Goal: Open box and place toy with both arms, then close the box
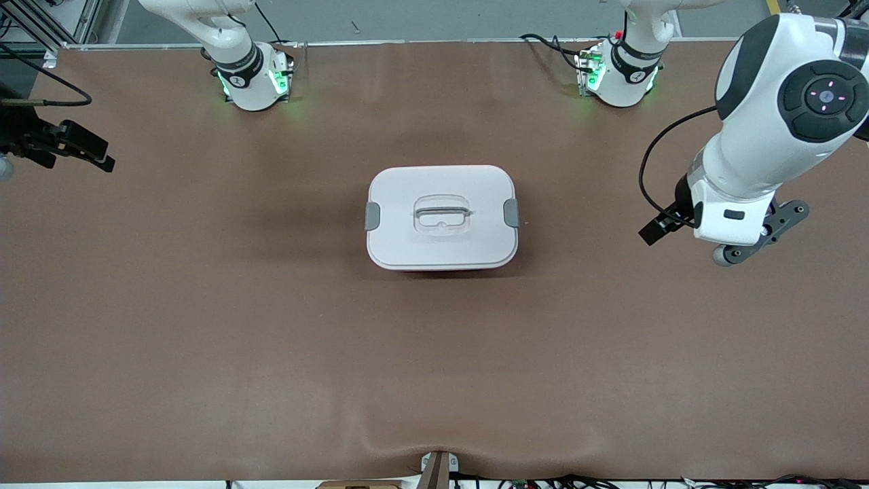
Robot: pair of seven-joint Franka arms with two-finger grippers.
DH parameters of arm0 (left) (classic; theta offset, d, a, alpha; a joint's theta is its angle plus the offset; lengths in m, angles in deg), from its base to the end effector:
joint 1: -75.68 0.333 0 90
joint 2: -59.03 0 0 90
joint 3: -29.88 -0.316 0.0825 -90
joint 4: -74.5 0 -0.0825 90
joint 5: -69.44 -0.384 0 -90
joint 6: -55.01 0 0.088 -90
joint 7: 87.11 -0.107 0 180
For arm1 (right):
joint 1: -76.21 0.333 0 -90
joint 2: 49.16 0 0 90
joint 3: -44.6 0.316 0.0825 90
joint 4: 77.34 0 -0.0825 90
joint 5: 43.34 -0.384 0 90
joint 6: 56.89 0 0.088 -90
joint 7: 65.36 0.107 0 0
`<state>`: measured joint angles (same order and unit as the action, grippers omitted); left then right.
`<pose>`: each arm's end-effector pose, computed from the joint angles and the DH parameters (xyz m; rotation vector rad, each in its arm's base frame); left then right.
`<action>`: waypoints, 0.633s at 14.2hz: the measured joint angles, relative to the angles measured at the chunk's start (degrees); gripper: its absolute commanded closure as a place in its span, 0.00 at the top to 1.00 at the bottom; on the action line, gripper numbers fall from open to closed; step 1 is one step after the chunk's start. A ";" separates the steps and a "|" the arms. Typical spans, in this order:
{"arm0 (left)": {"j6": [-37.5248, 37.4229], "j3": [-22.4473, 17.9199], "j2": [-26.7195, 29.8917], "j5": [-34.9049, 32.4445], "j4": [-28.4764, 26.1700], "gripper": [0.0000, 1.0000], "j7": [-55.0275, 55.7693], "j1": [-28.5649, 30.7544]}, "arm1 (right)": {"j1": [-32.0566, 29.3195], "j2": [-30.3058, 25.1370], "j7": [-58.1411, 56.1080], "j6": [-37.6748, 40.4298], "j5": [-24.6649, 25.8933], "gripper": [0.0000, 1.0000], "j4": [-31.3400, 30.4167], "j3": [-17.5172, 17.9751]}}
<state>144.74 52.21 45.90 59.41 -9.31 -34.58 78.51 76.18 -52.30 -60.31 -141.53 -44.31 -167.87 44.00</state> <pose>0.5927 -0.1640 0.5497 -2.8837 -0.8484 0.0544 0.5277 -0.0040 0.6419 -3.1213 0.1530 0.0760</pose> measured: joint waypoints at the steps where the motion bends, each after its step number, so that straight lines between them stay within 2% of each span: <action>1: 0.00 0.00 0.13 0.00 0.00 1.00 -0.02 0.26 | 0.00 0.00 0.14 0.08 0.00 1.00 0.00 0.00; 7: 0.05 -0.05 0.64 2.14 2.66 1.00 -0.30 1.66 | 0.00 -0.01 0.21 0.14 0.00 1.00 0.05 -0.03; 9: 0.02 -0.12 1.17 2.15 3.33 1.00 -3.54 2.19 | -0.04 -0.01 0.21 0.26 0.00 1.00 0.05 -0.11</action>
<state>144.76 52.08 47.07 61.55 -5.98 -38.12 80.70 76.13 -52.30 -60.10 -141.27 -44.31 -167.82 43.89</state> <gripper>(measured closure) 0.000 0.000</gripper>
